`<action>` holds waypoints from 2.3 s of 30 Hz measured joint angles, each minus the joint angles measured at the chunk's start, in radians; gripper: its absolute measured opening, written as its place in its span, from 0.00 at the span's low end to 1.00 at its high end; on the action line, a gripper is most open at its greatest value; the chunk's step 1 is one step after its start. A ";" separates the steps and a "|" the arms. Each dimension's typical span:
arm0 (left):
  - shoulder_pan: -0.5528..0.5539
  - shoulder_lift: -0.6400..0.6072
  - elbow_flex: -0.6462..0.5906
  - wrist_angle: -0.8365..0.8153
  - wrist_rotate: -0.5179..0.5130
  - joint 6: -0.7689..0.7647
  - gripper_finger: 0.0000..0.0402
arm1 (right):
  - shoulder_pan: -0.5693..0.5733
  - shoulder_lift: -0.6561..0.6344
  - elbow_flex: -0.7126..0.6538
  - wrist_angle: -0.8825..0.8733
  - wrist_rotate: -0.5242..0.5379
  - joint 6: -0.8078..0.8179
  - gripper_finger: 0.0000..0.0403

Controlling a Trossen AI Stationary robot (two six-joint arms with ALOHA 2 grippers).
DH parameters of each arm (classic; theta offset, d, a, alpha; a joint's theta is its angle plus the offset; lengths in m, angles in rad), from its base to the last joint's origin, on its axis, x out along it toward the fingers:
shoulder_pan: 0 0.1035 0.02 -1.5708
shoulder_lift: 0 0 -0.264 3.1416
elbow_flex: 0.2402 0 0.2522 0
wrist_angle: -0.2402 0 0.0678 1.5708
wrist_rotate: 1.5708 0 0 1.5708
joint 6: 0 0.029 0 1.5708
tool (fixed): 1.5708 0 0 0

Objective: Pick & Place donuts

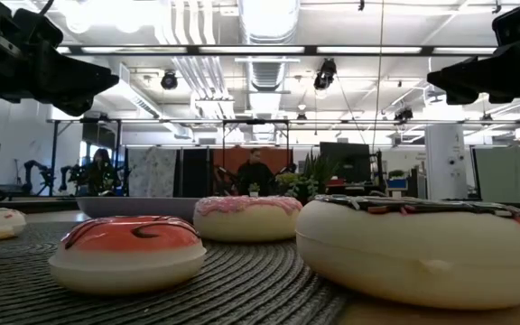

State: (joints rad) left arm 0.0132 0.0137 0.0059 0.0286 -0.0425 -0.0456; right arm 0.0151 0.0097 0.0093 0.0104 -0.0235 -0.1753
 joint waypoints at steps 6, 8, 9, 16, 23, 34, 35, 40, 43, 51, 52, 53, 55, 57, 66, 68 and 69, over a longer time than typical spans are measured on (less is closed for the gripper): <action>0.000 0.000 0.000 0.000 0.000 0.000 0.18 | 0.000 0.000 0.000 0.000 0.000 0.000 0.31; 0.000 0.000 0.000 0.000 0.000 0.000 0.18 | 0.000 0.000 0.000 0.000 0.000 0.000 0.31; 0.000 0.000 0.000 0.000 0.000 0.000 0.18 | 0.000 0.000 0.000 0.000 0.000 0.000 0.31; 0.000 0.000 0.000 0.000 0.000 0.000 0.18 | 0.000 0.001 0.000 0.001 -0.007 0.225 0.33; 0.000 0.000 0.000 0.000 0.000 0.000 0.18 | 0.000 0.005 0.001 0.008 0.007 1.096 0.31; 0.000 0.000 0.000 -0.002 0.002 0.000 0.18 | 0.000 0.062 0.001 0.024 -0.032 1.313 0.31; 0.000 0.000 0.000 -0.002 0.002 0.000 0.18 | 0.000 0.072 0.001 0.022 -0.062 1.307 0.31; 0.000 0.000 0.000 -0.002 0.002 0.000 0.18 | 0.036 0.194 0.023 -0.006 -0.199 1.388 0.31; 0.000 0.000 0.000 -0.003 0.002 0.000 0.18 | 0.102 0.318 0.134 -0.139 -0.195 1.380 0.31; 0.000 0.000 0.000 -0.003 0.001 0.000 0.18 | 0.321 0.812 0.487 -0.639 -0.160 1.340 0.31; 0.000 0.000 0.000 -0.003 0.001 0.000 0.18 | 0.350 0.871 0.515 -0.670 -0.160 1.335 0.31; 0.000 0.000 0.000 -0.003 0.001 0.000 0.18 | 0.378 0.922 0.540 -0.689 -0.160 1.335 0.32; 0.000 0.000 0.000 -0.003 0.001 0.000 0.18 | 0.434 1.018 0.588 -0.713 -0.160 1.345 0.34; 0.000 0.000 0.000 -0.003 0.001 0.000 0.18 | 0.490 1.102 0.625 -0.747 -0.162 1.367 0.38; 0.000 0.000 0.000 -0.004 0.001 0.000 0.18 | 0.764 1.289 0.727 -0.801 -0.155 1.665 0.53; 0.000 0.000 0.000 -0.004 0.001 0.000 0.18 | 0.812 1.306 0.727 -0.803 -0.137 1.772 0.53; 0.000 0.000 0.000 -0.004 0.001 0.000 0.18 | 0.831 1.312 0.727 -0.803 -0.122 1.817 0.53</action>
State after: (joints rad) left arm 0.0132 0.0137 0.0060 0.0246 -0.0418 -0.0456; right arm 0.8465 1.3213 0.7365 -0.7923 -0.1458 1.6415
